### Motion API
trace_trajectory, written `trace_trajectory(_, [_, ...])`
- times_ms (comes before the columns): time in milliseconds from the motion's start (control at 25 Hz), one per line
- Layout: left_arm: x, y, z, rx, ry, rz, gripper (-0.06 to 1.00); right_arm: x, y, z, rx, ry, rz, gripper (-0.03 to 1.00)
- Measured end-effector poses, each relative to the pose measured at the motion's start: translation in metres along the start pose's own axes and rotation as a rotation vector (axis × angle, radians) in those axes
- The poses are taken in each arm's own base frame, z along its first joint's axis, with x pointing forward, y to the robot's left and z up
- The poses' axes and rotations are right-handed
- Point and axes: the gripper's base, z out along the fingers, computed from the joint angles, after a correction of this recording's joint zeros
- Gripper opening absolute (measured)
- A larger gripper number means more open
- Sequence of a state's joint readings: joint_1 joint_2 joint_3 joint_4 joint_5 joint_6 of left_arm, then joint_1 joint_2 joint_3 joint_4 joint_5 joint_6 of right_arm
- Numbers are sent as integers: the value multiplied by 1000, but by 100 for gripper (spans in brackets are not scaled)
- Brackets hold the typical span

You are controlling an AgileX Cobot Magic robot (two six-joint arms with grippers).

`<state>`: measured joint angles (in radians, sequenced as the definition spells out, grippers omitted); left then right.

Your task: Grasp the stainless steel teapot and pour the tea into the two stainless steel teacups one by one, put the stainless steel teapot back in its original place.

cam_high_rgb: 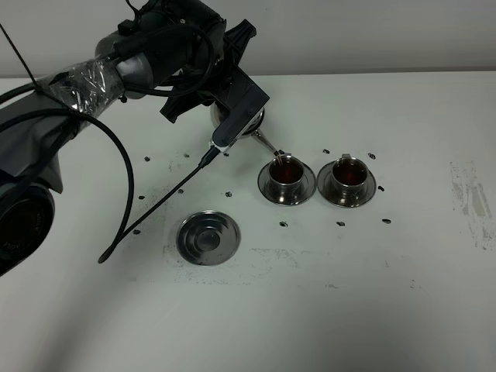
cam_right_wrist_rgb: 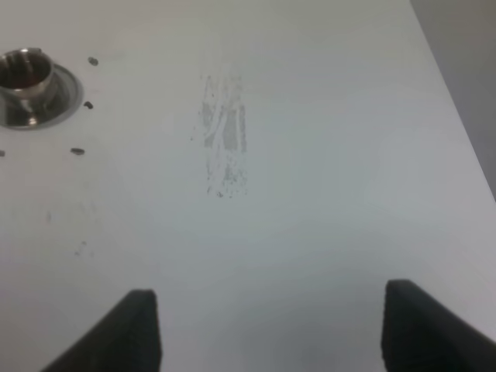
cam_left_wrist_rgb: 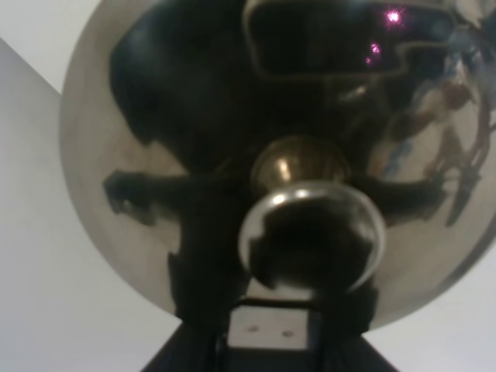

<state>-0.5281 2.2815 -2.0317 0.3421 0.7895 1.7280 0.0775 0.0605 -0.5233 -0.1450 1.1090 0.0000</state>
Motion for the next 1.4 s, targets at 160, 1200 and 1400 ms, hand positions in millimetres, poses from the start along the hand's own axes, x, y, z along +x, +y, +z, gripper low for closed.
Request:
trace_trajectory(160, [0,-1,0,14,-3,-16,18,0,0,0,0,0,0,58])
trace_trajectory(1200, [-9,-18,-14,252,-41,-881,18,0,0,0,0,0,0,58])
trace_trajectory(1400, [-5,-22,-13,296,-6,-1145,18,0,0,0,0,0,0,58])
